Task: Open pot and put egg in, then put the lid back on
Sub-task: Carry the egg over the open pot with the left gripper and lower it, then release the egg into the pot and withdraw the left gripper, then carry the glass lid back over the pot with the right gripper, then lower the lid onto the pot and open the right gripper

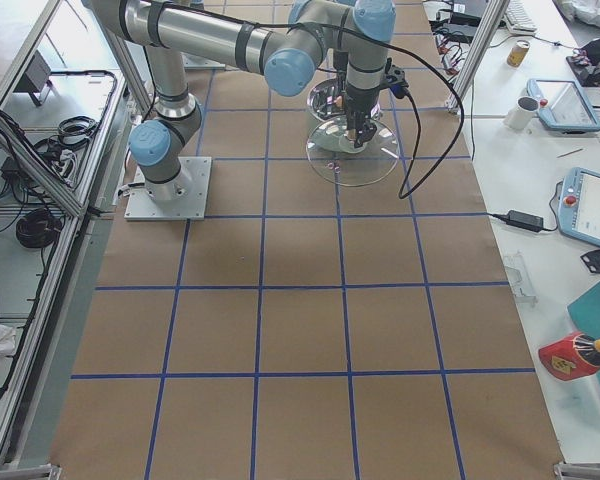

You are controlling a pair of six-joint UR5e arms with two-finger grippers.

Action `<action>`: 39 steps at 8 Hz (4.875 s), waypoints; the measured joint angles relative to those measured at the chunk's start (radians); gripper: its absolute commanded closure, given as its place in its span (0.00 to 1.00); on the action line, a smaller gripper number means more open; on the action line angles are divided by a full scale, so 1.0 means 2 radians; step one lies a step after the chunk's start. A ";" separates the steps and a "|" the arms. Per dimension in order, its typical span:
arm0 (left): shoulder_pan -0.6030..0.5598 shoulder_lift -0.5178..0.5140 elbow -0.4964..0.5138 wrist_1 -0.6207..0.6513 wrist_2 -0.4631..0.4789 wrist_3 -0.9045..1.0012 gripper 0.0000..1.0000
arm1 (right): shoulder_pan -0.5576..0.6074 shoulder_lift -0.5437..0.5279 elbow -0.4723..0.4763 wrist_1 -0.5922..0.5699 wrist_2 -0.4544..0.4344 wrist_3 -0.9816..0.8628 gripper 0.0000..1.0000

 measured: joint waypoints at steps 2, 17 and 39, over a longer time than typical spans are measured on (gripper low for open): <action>0.000 -0.006 -0.002 0.000 -0.003 -0.001 0.36 | 0.000 0.000 0.001 -0.001 0.000 0.000 1.00; 0.309 0.230 -0.006 -0.195 0.070 0.269 0.00 | 0.238 0.015 -0.002 -0.060 -0.018 0.319 1.00; 0.312 0.261 -0.049 -0.240 0.116 0.301 0.00 | 0.296 0.111 0.004 -0.087 -0.004 0.343 1.00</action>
